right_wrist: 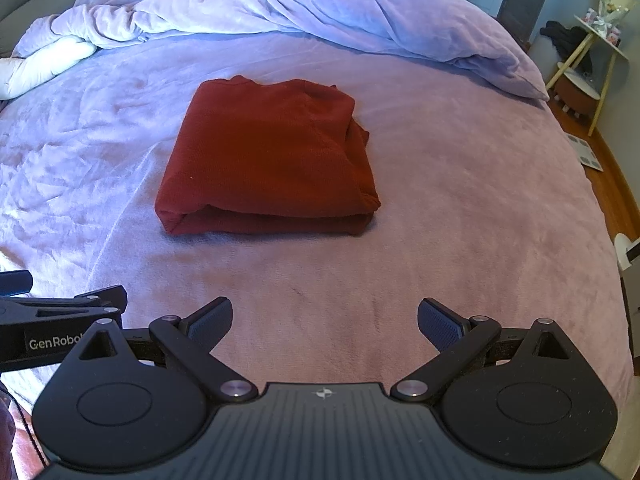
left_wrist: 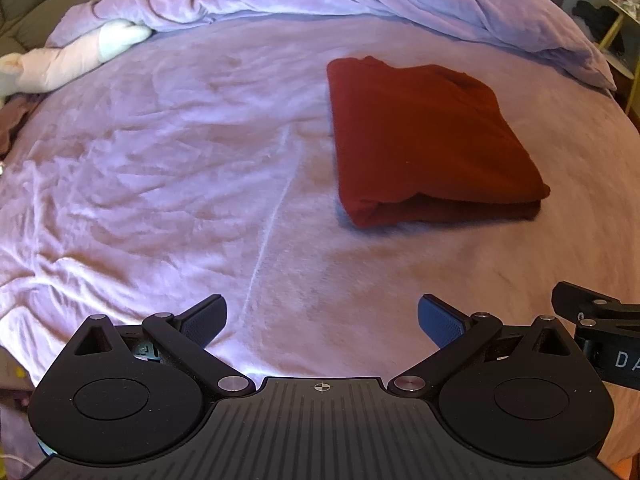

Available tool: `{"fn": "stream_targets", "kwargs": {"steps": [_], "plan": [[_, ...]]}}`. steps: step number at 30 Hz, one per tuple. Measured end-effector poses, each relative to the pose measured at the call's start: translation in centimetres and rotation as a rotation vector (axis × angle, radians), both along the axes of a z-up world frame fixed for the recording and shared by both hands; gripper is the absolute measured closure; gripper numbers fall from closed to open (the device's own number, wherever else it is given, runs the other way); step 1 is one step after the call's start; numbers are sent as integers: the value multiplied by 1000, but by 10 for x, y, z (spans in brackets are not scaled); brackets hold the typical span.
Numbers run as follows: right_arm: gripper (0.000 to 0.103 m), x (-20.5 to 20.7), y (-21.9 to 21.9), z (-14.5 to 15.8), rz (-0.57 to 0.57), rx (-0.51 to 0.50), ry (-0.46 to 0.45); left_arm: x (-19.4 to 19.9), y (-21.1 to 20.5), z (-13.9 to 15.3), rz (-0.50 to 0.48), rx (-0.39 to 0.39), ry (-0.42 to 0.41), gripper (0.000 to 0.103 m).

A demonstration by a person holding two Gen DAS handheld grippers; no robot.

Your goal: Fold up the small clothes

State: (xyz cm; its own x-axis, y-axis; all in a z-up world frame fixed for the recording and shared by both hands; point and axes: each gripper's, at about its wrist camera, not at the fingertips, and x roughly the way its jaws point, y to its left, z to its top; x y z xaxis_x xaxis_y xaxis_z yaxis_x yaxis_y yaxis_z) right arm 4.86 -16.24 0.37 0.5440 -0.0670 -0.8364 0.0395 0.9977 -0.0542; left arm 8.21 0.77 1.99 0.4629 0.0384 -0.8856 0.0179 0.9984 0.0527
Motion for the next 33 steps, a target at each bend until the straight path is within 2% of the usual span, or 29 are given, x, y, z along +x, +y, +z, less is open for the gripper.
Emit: {"fn": "stream_targets", "kwargs": {"steps": [33], "plan": [[4,-2,1,2,-14,-6,-7,-5,-4,3,-24,14,-10,0]]}}
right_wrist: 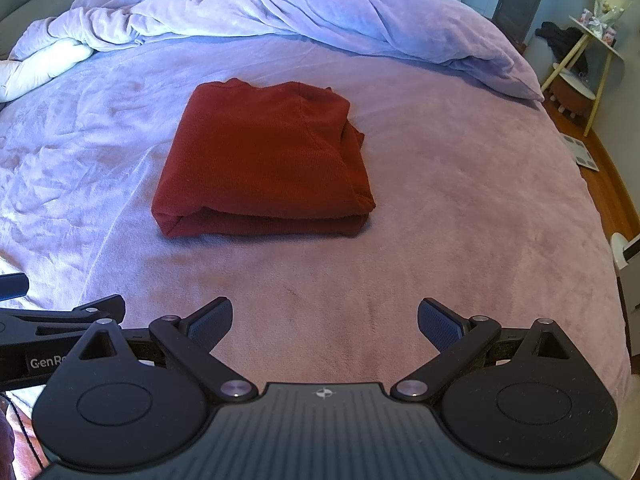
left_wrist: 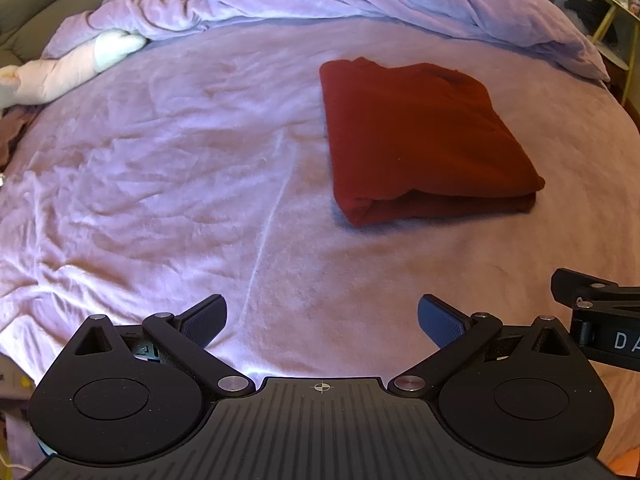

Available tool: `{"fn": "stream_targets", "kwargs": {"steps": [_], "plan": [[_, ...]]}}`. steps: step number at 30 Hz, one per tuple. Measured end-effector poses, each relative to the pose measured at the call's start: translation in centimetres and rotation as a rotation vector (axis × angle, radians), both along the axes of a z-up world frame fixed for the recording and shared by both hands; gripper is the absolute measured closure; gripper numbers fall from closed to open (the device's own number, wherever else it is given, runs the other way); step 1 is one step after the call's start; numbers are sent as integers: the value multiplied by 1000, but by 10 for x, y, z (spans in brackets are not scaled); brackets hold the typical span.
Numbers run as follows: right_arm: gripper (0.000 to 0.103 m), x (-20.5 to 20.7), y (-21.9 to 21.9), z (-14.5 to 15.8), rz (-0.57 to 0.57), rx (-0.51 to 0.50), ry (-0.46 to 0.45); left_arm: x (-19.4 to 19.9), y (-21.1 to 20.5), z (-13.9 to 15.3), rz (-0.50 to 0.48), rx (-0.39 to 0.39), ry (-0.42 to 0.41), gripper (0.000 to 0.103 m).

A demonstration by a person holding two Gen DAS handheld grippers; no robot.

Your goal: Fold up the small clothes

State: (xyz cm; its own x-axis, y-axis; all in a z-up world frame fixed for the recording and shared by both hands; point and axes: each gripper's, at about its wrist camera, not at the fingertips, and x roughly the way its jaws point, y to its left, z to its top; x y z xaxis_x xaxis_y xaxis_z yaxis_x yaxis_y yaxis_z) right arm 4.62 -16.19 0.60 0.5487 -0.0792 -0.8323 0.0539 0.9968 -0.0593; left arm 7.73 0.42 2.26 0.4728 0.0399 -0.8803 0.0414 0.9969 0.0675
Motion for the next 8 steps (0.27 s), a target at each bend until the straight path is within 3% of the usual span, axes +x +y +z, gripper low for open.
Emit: {"fn": "stream_targets", "kwargs": {"steps": [8], "plan": [[4,0,0,0,1,0,0,-1,1,0,0,-1,-3,0]]}}
